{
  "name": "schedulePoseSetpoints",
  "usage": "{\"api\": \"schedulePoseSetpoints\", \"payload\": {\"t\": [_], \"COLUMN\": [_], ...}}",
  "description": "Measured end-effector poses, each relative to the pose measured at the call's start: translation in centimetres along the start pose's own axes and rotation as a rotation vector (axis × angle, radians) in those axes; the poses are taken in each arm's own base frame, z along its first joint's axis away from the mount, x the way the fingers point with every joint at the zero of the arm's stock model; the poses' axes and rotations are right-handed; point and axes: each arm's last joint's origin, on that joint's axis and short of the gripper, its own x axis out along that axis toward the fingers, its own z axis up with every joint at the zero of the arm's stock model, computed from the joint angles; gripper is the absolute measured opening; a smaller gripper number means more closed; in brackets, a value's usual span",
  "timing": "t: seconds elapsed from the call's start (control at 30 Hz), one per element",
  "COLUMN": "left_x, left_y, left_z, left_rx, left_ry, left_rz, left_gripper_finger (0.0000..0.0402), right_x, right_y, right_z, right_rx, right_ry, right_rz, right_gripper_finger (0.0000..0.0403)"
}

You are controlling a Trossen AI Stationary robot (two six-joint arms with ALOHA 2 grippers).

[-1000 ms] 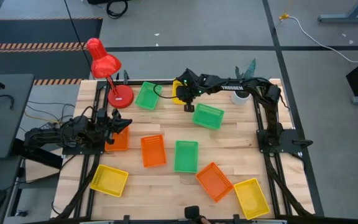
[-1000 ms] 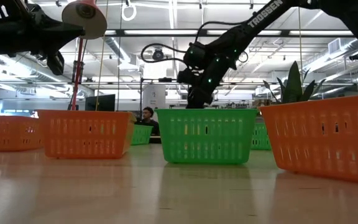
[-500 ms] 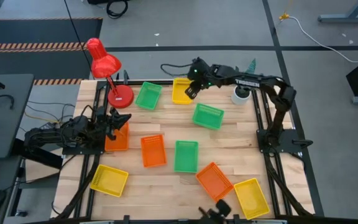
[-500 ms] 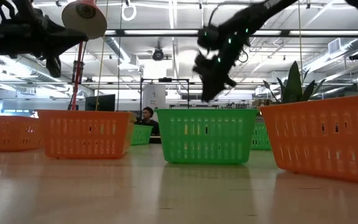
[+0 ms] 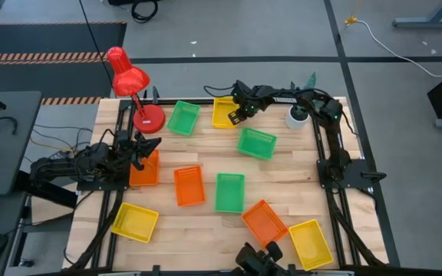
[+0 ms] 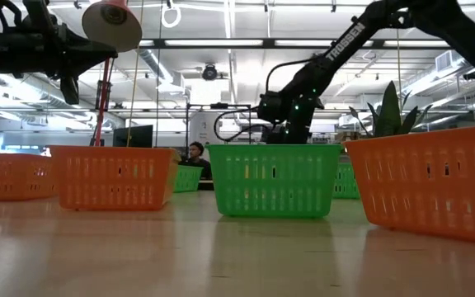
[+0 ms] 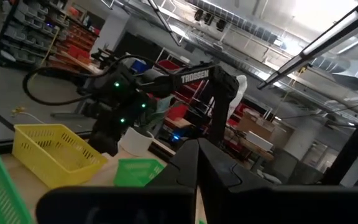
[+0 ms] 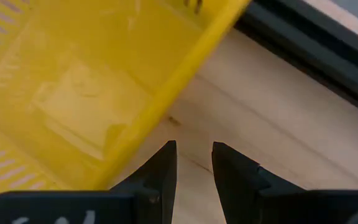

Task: Stack baskets by color
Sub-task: Move the top right yellow bin to the top center of the table, then move the right orange bin to the right of the top yellow bin

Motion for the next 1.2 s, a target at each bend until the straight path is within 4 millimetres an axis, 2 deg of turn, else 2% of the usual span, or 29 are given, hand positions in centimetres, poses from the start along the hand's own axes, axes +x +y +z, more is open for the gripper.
{"api": "schedulePoseSetpoints", "payload": {"t": [0.13,0.4,0.6,0.7,0.83,0.97,1.07,1.2], "left_x": [0.0,0.1,2.1,3.7,6.2,8.9,10.9,13.2], "left_y": [0.4,0.2,-0.4,-0.6,-0.5,0.1,0.7,1.5], "left_z": [-0.1,1.0,1.9,2.2,2.9,4.3,5.3,6.7], "left_rx": [-0.064,-0.043,-0.026,-0.029,-0.049,-0.054,-0.025,0.033], "left_ry": [-0.023,0.203,0.361,0.482,0.607,0.682,0.751,0.792], "left_rz": [0.117,0.368,0.471,0.507,0.597,0.671,0.671,0.675], "left_gripper_finger": [0.0004,0.0002,0.0001,0.0001,0.0002,0.0007,0.0007,0.0007], "right_x": [-0.4,-0.9,-1.0,-1.9,-5.8,-10.7,-14.3,-17.6], "right_y": [0.4,0.5,0.5,0.4,0.3,1.7,3.3,5.8], "right_z": [0.5,0.9,1.3,1.3,1.2,0.2,-1.7,-5.6], "right_rx": [-0.029,-0.062,-0.078,-0.075,-0.091,-0.144,-0.232,-0.504], "right_ry": [-0.059,-0.088,-0.129,-0.127,-0.158,-0.208,-0.204,-0.13], "right_rz": [0.024,0.064,0.061,0.059,0.047,0.076,0.141,0.204], "right_gripper_finger": [0.0107,0.0107,0.0107,0.0107,0.0107,0.0107,0.0107,0.0107]}}
